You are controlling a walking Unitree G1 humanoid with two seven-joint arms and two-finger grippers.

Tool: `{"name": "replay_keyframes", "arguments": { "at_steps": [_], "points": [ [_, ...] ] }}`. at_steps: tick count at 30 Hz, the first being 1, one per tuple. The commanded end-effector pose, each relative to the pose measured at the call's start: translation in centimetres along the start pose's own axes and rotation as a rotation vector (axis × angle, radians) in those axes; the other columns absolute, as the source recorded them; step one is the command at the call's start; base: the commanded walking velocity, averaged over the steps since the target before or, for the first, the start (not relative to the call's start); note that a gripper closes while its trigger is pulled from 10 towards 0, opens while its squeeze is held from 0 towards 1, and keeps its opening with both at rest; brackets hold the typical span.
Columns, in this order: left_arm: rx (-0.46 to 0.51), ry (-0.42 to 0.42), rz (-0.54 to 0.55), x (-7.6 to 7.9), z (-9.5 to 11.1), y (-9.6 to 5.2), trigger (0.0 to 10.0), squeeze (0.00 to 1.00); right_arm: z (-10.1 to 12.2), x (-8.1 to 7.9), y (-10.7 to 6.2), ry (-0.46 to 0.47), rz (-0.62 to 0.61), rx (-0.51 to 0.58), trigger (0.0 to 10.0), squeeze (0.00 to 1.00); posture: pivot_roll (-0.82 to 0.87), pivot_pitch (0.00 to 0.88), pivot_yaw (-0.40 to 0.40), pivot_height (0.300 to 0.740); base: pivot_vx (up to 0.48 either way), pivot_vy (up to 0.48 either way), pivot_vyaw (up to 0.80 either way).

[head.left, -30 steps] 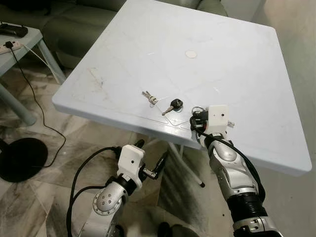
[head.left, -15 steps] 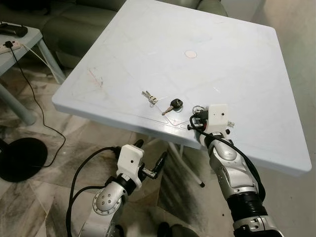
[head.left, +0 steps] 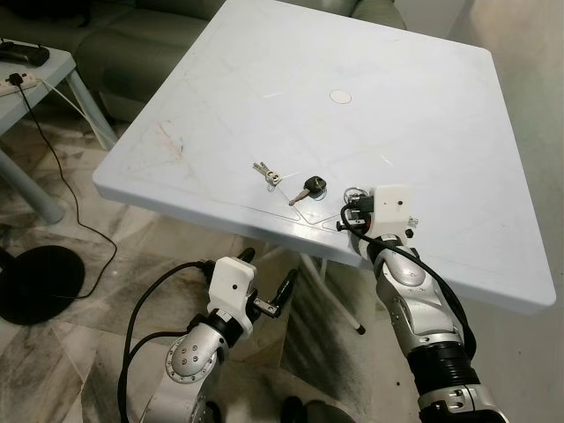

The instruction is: Hang keys on a hook

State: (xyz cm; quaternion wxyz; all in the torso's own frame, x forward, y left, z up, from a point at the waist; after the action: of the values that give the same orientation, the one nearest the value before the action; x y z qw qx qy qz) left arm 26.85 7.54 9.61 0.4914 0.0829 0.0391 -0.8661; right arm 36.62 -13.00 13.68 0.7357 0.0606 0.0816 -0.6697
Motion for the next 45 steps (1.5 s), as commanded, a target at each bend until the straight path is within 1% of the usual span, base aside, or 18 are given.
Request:
{"name": "replay_keyframes", "arguments": {
  "at_steps": [1,7,12,13,14,15,18,20,22,23,24,26,31,33,37,41,43,45],
  "points": [
    [-0.012,-0.018,0.006,0.0,-0.3,0.0,10.0,0.00,0.6,0.7,-0.1,0.009,-0.017,0.029,0.0,0.00,0.03,0.187,-0.110,0.740,0.000,0.000,0.00],
    [-0.001,-0.054,0.068,-1.4,0.0,0.7,10.0,0.00,2.0,2.6,-0.6,-0.039,-0.054,0.109,0.0,0.00,0.02,0.171,-0.103,0.740,0.000,0.000,0.00],
    [0.011,-0.096,0.121,-2.8,0.2,1.3,10.0,0.00,3.3,4.0,-0.8,-0.036,-0.102,0.169,0.0,0.00,0.01,0.134,-0.086,0.740,0.000,0.000,0.00],
    [0.021,-0.115,0.143,-3.5,0.4,1.6,10.0,0.00,4.0,4.7,-0.9,-0.021,-0.139,0.208,7.8,0.00,0.01,0.128,-0.084,0.740,0.000,0.000,0.00],
    [0.027,-0.127,0.156,-3.9,0.5,1.8,10.0,0.00,4.5,5.2,-1.0,-0.011,-0.163,0.234,7.8,0.00,0.01,0.128,-0.084,0.740,0.000,0.000,0.00],
    [0.032,-0.130,0.170,-4.4,0.7,1.9,10.0,0.00,4.8,5.9,-1.1,0.015,-0.192,0.251,10.0,0.00,0.00,0.119,-0.082,0.740,0.000,0.000,0.00],
    [0.035,-0.131,0.184,-5.0,0.7,2.2,10.0,0.00,5.1,6.7,-1.2,0.050,-0.209,0.269,10.0,0.00,0.00,0.110,-0.079,0.740,0.000,0.000,0.00],
    [0.037,-0.124,0.197,-5.5,0.7,2.3,10.0,0.00,5.5,6.9,-1.7,0.060,-0.182,0.322,10.0,0.00,0.00,0.110,-0.079,0.740,0.000,0.000,0.00],
    [0.046,-0.129,0.228,-6.5,0.9,2.5,10.0,0.00,5.6,6.7,-2.6,0.168,-0.094,0.370,10.0,0.00,-0.01,0.101,-0.078,0.740,0.000,0.000,0.00],
    [0.046,-0.129,0.228,-6.5,0.9,2.5,10.0,0.00,5.6,6.7,-2.6,0.168,-0.094,0.370,10.0,0.00,-0.01,0.101,-0.078,0.740,0.000,0.000,0.00],
    [0.052,-0.132,0.253,-7.2,1.0,2.6,10.0,0.00,5.4,6.8,-3.1,0.209,-0.057,0.386,10.0,0.00,-0.01,0.093,-0.076,0.740,0.000,0.000,0.00],
    [0.051,-0.107,0.280,-7.9,1.1,2.7,10.0,0.00,4.5,7.0,-3.5,0.178,-0.068,0.368,10.0,0.00,-0.01,0.093,-0.076,0.740,0.000,0.000,0.00],
    [0.047,-0.103,0.313,-8.7,0.9,2.5,10.0,0.00,2.8,7.2,-3.9,0.141,-0.076,0.321,10.0,0.00,-0.01,0.081,-0.071,0.740,0.000,0.000,0.00],
    [0.040,-0.108,0.349,-9.5,0.5,2.2,10.0,0.00,1.3,7.3,-4.5,0.114,-0.074,0.289,10.0,0.00,-0.01,0.074,-0.064,0.740,0.000,0.000,0.00],
    [0.030,-0.106,0.365,-9.9,0.2,2.2,10.0,0.00,0.9,7.1,-4.9,0.145,-0.059,0.289,10.0,0.00,-0.01,0.069,-0.057,0.740,0.000,0.000,0.00],
    [0.034,-0.103,0.380,-10.2,0.0,2.1,10.0,0.00,-0.2,7.7,-4.9,0.117,-0.099,0.238,10.0,0.00,-0.01,0.060,-0.056,0.740,0.000,0.000,0.00],
    [0.035,-0.101,0.385,-10.3,-0.1,2.0,10.0,0.00,-0.5,7.9,-4.9,0.077,-0.109,0.224,10.0,0.00,-0.01,0.057,-0.059,0.740,0.000,0.000,0.00],
    [0.032,-0.098,0.389,-10.3,-0.2,2.0,10.0,0.00,-0.6,7.8,-4.9,0.085,-0.103,0.221,10.0,0.00,-0.01,0.054,-0.060,0.740,0.000,0.000,0.00]
  ]
}}
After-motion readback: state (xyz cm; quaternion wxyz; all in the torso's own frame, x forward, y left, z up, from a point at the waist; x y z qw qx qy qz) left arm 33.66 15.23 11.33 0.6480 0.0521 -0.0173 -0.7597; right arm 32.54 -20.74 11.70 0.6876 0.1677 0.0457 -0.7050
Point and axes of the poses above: a point about 5 cm out from each wrist's last joint towards the gripper, its own y axis pointing out of the wrist towards the gripper, its own z axis along the axis of the wrist's last joint, x = y × z, the point moved 2 cm from there along y, pointing out of the wrist towards the gripper, and after that the axes turned 12 degrees about y, right-handed, at the moved point
